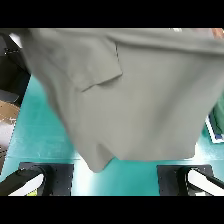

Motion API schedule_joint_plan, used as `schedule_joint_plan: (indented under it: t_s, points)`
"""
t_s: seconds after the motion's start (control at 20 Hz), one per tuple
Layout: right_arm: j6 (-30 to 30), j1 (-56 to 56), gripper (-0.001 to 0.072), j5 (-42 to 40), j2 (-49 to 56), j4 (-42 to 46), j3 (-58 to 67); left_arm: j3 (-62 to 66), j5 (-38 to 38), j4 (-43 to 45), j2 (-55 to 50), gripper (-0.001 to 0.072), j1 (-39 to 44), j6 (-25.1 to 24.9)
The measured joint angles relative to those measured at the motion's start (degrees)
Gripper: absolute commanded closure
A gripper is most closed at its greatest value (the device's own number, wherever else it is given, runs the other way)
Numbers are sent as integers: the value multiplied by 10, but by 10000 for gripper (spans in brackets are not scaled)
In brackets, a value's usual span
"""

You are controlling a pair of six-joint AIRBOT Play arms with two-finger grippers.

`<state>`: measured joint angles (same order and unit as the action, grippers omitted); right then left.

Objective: Fold the shirts.

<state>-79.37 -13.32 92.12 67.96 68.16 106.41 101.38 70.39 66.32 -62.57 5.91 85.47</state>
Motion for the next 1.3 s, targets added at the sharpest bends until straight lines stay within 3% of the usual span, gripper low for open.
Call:
schedule_joint_plan:
  t_s: [0.25,0.5,0.75,0.95,1.3]
  points:
    - [-2,6,696,-16,124,3,-93,-38,-19,6,-165,673,0,-24]
    - [0,41,696,-103,229,6,-84,-45,-124,9,-276,673,0,-43]
    - [1,75,697,-183,290,7,-31,-46,-229,9,-311,674,-1,-70]
    - [2,83,697,-188,296,9,-40,-47,-207,9,-318,674,-10,-114]
    - [2,114,696,-236,230,13,-212,-106,-135,12,-321,673,-32,-153]
